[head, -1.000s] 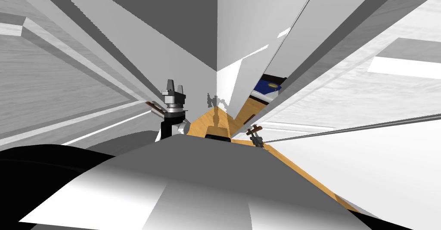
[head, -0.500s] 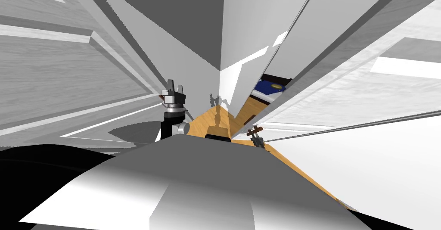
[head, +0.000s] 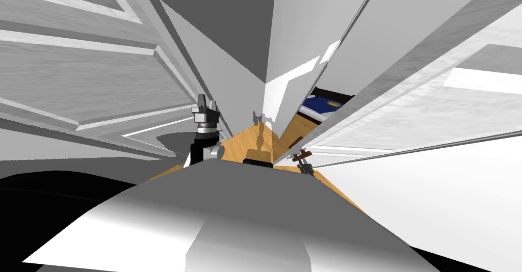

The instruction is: Pull the door open

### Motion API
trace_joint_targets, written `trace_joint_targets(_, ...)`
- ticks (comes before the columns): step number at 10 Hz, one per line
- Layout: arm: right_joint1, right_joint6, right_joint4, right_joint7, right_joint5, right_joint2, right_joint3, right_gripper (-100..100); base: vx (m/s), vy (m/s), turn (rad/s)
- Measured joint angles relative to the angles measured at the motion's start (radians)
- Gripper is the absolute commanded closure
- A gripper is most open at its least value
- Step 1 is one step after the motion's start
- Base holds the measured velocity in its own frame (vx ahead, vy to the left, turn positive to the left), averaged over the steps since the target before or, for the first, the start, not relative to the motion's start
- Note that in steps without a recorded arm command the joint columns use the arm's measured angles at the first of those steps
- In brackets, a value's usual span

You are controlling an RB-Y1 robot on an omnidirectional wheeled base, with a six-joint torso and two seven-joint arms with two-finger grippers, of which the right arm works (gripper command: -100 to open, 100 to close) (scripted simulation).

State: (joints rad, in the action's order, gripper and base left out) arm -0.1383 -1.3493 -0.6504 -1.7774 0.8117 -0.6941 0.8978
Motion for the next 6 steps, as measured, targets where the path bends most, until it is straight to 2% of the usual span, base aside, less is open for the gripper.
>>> trace_joint_targets(2,0.005,-0.019,0.019,-0.009,0.008,-0.002,0.017,100,-0.217,-0.074,0.147)
trace_joint_targets(3,0.008,-0.027,0.028,-0.013,0.011,-0.002,0.026,100,-0.100,-0.030,0.032)
trace_joint_targets(6,0.013,-0.036,0.044,-0.020,0.012,-0.001,0.032,100,-0.185,-0.066,0.165)
